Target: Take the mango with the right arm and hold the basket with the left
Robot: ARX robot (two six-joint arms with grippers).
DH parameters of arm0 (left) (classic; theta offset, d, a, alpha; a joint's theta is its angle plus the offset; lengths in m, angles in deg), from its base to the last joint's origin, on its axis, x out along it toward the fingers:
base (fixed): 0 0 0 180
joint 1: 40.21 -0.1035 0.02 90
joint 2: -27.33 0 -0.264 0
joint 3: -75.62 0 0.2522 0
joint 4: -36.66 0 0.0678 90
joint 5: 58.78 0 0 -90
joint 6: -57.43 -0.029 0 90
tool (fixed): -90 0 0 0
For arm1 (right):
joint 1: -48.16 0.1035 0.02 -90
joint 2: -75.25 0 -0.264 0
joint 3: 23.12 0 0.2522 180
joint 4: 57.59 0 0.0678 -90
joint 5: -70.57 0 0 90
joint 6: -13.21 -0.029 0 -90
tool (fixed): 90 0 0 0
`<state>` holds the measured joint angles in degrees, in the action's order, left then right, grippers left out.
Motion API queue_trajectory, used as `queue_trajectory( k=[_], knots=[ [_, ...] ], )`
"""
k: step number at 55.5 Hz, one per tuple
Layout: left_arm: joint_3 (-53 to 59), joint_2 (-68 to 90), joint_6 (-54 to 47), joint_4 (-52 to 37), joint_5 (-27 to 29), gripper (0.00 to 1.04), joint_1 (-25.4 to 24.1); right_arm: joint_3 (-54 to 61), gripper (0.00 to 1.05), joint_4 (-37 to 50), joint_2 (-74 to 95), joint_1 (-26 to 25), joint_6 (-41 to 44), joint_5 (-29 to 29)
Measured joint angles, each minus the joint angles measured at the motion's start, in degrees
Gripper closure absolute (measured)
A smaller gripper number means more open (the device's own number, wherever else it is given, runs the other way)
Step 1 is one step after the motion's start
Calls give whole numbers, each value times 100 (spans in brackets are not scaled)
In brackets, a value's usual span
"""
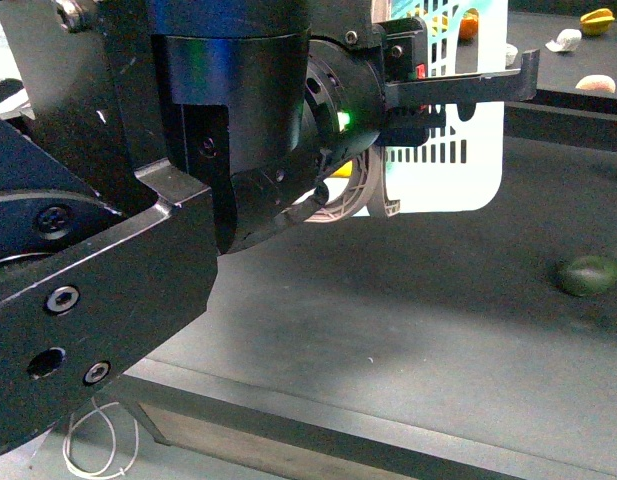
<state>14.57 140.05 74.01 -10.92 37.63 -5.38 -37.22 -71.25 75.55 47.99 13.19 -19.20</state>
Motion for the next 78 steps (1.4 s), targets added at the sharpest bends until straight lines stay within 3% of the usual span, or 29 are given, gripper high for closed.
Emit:
queue_trajectory(
  k=[15, 21, 26, 39, 52, 78],
  knots=[
    [0, 0, 0, 0, 7, 100, 0, 0, 8, 0, 0, 0, 0, 0],
    [-234, 170, 186, 151, 1021, 100, 2, 0, 8, -2, 0, -2, 0, 0],
    [-586, 415, 511, 229, 1193, 100, -120, 0, 8, 0, -7, 0, 0, 2],
    [-1639, 1049, 1843, 695, 1427, 100, -726, 0, 8, -2, -7, -2, 0, -2],
    [-3008, 1729, 3814, 1696, 1821, 100, -1272, 0, 8, -2, -7, -2, 0, 0],
    [-5442, 3303, 6161, 3707, 2223, 100, -1591, 0, 8, -2, -7, -2, 0, 2]
  ],
)
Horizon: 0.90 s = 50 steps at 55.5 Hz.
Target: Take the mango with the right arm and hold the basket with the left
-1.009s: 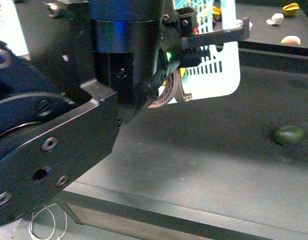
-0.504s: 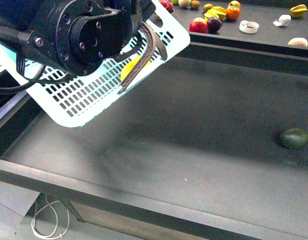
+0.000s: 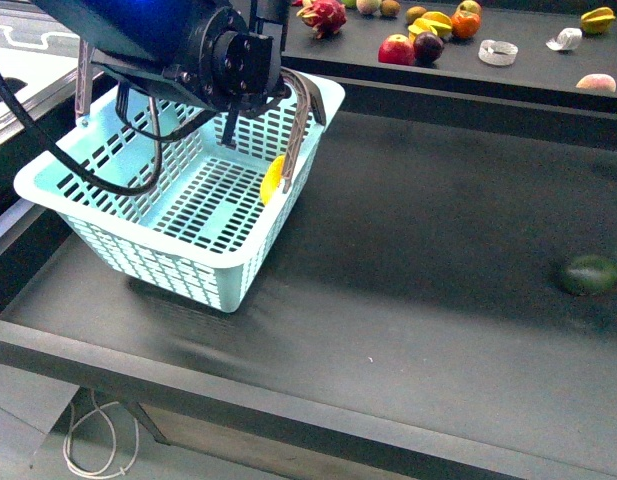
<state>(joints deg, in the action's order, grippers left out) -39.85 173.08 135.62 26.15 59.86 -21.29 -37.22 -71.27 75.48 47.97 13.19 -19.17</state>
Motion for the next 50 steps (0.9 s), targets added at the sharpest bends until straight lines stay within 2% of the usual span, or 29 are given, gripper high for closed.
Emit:
queue_trajectory(
  k=[7, 26, 33, 37, 50],
  knots=[
    [-579, 258, 466, 511, 22, 100, -57, 0, 8, 0, 0, 0, 0, 0],
    [-1139, 535, 916, 894, 48, 99, -118, 0, 8, 0, 0, 2, 0, 0],
    [-1178, 542, 1023, 990, 37, 77, -118, 0, 8, 0, 0, 0, 0, 0],
    [-1123, 529, 1012, 964, 70, 61, -118, 0, 8, 0, 0, 0, 0, 0],
    [-192, -22, 778, 387, 155, 16, -131, 0, 8, 0, 0, 0, 0, 0]
  ],
)
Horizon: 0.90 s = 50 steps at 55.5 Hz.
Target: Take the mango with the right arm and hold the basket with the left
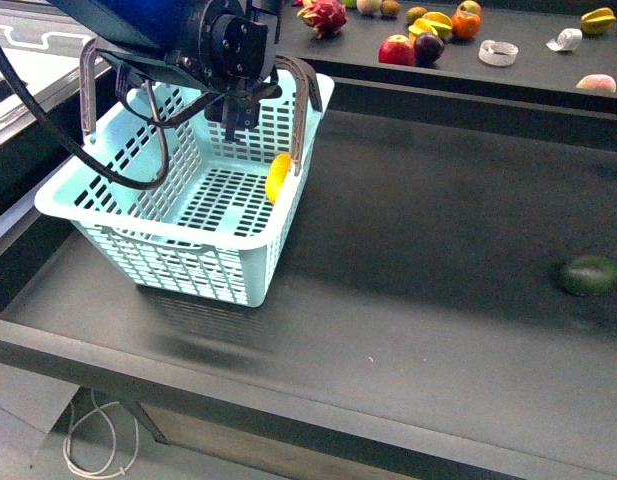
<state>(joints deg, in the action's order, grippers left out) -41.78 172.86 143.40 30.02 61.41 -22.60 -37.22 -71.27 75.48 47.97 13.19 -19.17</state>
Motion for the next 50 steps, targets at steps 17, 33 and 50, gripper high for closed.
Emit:
queue_trajectory(
  k=[17, 33, 50],
  knots=[
    [2236, -1545, -903, -1003, 142, 8, 39, 0, 8, 0, 0, 0, 0, 0],
    [5121, -3528, -1633, -1941, 717, 8, -2, 0, 8, 0, 0, 0, 0, 0],
    [7469, -5333, -1622, -2323, 1075, 8, -520, 0, 8, 0, 0, 0, 0, 0]
  ],
)
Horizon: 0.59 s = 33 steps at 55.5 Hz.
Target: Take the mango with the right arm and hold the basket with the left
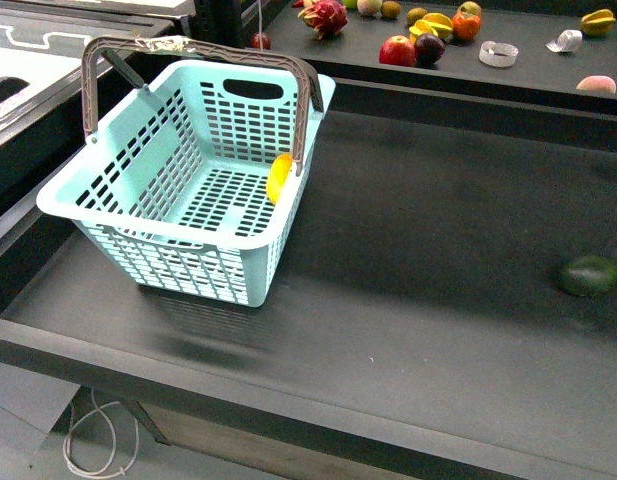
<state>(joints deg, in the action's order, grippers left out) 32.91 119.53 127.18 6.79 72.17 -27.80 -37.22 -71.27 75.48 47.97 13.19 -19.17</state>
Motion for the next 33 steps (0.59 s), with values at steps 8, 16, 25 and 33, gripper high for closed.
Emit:
queue_trajectory(
  k=[8, 16, 25, 33],
  knots=[
    [688, -745, 85, 4, 262, 8, -136, 0, 8, 0, 0, 0, 0, 0],
    [929, -964, 94, 87, 411, 8, -138, 0, 8, 0, 0, 0, 0, 0],
    [929, -964, 92, 87, 411, 8, -138, 0, 8, 0, 0, 2, 0, 0],
    [929, -968, 92, 87, 409, 8, -138, 0, 8, 0, 0, 0, 0, 0]
  ],
)
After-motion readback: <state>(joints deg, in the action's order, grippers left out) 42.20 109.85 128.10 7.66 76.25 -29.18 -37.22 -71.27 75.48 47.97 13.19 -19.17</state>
